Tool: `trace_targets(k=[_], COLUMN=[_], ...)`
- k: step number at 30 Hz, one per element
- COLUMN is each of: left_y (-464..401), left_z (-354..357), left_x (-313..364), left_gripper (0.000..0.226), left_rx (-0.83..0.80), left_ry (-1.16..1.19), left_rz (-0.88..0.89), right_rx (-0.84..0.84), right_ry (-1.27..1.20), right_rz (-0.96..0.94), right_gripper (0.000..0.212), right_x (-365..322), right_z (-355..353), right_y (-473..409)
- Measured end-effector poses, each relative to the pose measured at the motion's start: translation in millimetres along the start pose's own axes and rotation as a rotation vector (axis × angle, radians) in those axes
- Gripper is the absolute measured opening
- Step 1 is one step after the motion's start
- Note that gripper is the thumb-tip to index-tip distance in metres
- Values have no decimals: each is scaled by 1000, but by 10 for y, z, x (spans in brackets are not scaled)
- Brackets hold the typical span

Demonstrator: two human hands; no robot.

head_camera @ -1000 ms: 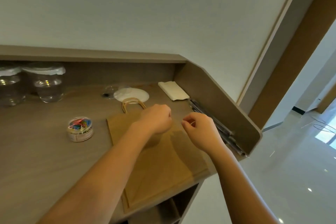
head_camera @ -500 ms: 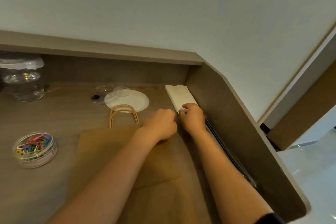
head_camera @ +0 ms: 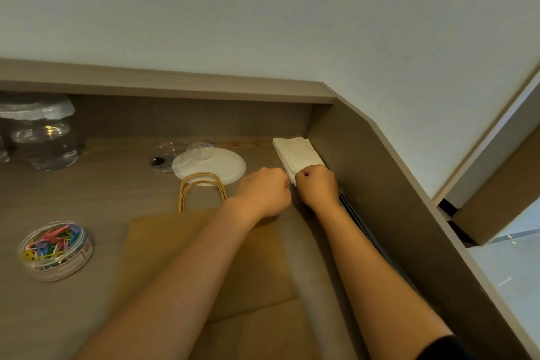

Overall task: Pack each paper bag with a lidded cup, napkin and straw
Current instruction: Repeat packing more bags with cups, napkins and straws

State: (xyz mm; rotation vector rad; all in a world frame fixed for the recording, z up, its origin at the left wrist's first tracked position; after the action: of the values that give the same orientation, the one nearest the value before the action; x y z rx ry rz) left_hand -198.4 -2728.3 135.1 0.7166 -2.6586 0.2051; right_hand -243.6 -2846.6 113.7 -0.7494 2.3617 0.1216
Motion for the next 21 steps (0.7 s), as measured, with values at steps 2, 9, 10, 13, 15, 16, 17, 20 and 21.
trace_targets(k=[2,9,10,13,15,16,17,20,21], left_y=[2,35,18,-18,-16,-16,-15,-13,-13], left_z=[20,36,32,89,253,324,363,381,388], left_x=[-8,-4,-12,-106,-76,-31,0,-100,-167], left_gripper=[20,21,20,18,48,60,65,38,28], left_rx=[3,27,52,137,-1,-96,-158,-73,-15], left_ry=[-1,76,170,724,1222,1410,1557,1702,1650], left_rz=[7,-3,-26,-215,-386,-431,-457,-554,-584], right_rx=[0,67,92,93,50,17,-26,-201,-226], right_ry=[5,107,67,-146,-213,-218,-210,-149,-149], right_rz=[14,-17,-32,-113,-188,-228,-264,-347,-360], right_gripper=[40,23,22,18,15,14,15,14,13], right_x=[2,-43,-51,-132,-243,-299,-347,-408,-403], right_z=[8,-34,-77,-209,-275,-295,-302,-225,-206], right_y=[-9,-15,-6,112,270,367,468,703,740])
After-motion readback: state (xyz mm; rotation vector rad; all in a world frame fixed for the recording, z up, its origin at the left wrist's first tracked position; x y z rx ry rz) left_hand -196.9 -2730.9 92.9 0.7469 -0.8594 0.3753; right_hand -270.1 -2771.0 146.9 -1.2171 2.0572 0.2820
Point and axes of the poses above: each hand's wrist, its own y-axis away from the middle knuckle, its own z-axis out of the palm, x = y × z, the point moved 7 cm from there along -y, towards the middle knuckle, and after that the axes turned 4 degrees about z, right-handed, at the moved point
